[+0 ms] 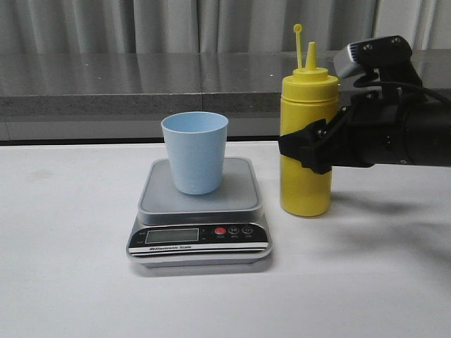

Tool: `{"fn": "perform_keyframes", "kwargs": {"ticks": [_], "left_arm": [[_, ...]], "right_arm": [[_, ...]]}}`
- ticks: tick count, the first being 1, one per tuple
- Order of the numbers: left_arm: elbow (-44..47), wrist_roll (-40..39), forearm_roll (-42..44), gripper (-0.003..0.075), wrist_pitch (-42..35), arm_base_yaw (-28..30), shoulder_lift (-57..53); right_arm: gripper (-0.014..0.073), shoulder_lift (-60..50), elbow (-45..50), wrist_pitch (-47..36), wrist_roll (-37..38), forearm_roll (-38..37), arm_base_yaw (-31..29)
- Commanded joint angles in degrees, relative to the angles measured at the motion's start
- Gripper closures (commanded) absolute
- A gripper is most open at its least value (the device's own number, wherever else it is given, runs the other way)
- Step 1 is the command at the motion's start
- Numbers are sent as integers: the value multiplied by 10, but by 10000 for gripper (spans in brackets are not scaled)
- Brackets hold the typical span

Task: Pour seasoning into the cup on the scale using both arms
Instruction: 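Lower the bottle onto the table, open the right gripper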

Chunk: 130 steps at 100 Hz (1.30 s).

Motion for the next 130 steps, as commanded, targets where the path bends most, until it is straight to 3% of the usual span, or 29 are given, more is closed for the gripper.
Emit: {"fn": "perform_keyframes", "kwargs": {"ticks": [1, 13, 25, 79, 130], "left_arm": [[-16, -5, 6, 740, -46, 2, 8], [-16, -5, 6, 740, -46, 2, 8], [-16, -5, 6, 740, -46, 2, 8], [-16, -5, 6, 740, -46, 2, 8], [-16, -5, 6, 740, -46, 2, 8]], "right_arm": [[214, -22, -8, -55, -6, 0, -3], [34, -22, -3, -66, -6, 0, -3], [-74, -22, -3, -68, -6, 0, -3], [-71, -27, 0, -68, -6, 0, -3], [-71, -71, 86, -96, -6, 17, -35]]}}
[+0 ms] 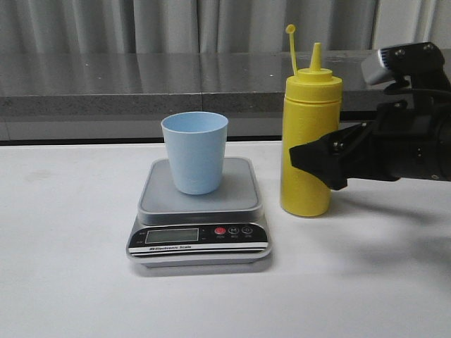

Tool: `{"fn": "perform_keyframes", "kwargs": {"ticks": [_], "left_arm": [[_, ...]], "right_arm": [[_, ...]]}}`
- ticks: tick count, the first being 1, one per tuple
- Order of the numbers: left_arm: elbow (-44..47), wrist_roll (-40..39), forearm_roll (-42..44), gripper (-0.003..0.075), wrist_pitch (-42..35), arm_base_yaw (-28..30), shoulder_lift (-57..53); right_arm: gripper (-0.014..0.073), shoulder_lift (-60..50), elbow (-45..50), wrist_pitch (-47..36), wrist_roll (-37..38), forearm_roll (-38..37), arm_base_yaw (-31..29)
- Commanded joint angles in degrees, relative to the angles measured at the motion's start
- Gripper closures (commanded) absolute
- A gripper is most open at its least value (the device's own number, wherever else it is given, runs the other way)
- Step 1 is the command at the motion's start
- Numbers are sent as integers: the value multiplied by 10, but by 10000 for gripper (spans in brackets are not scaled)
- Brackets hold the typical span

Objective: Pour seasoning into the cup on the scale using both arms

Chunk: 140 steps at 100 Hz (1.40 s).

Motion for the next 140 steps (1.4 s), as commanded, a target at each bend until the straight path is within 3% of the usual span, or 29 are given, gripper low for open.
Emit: {"fn": "perform_keyframes", "kwargs": {"ticks": [1, 28, 42, 77, 124, 132, 140], "left_arm": [[-16, -5, 5, 740, -46, 2, 8], [-16, -5, 5, 740, -46, 2, 8], [-16, -5, 5, 740, -46, 2, 8], [-16, -5, 5, 740, -46, 2, 8], [-16, -5, 5, 740, -46, 2, 8], [-16, -5, 5, 740, -46, 2, 8], [-16, -5, 5, 740, -46, 2, 8]], "right_arm": [[-71, -40, 9, -55, -5, 11, -12], [-71, -129, 79, -42, -5, 49, -41], [-71, -201, 104, 7, -5, 83, -41], [-71, -464, 107, 259, -4, 168, -41], [-68, -804, 107, 615, -4, 170, -41], [-27, -839, 107, 649, -4, 170, -41], [71, -864, 107, 664, -4, 170, -41]]}}
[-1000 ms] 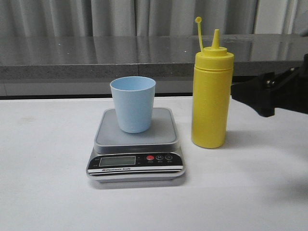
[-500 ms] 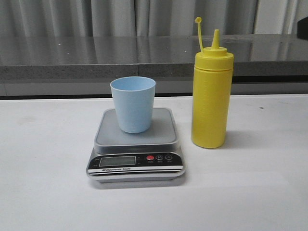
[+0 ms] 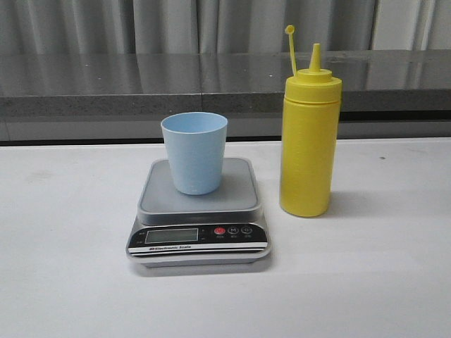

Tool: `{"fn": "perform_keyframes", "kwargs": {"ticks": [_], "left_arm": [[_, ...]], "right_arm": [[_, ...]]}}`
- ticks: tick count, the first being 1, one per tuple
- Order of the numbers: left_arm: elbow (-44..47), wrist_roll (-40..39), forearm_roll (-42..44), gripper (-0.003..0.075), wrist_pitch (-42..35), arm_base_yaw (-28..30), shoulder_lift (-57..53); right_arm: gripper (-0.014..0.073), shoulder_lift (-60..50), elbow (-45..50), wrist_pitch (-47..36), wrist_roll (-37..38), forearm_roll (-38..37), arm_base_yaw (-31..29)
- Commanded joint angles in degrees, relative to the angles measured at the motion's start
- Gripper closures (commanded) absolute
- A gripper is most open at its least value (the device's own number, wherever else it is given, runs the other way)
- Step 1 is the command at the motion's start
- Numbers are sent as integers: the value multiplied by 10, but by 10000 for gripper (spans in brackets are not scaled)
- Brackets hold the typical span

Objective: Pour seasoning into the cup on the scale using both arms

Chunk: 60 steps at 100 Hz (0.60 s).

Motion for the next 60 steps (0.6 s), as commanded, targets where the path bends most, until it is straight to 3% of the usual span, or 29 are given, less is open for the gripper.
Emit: {"fn": "perform_keyframes", "kwargs": {"ticks": [1, 25, 35, 60], "left_arm": [[-16, -5, 5, 740, -46, 2, 8], [-16, -5, 5, 740, -46, 2, 8], [-16, -5, 5, 740, -46, 2, 8], [-16, -5, 5, 740, -46, 2, 8]], "right_arm": [[82, -22, -15, -14, -4, 0, -4], [532, -32, -15, -14, -4, 0, -4], [667, -32, -15, -14, -4, 0, -4], [661, -32, -15, -13, -4, 0, -4]]}}
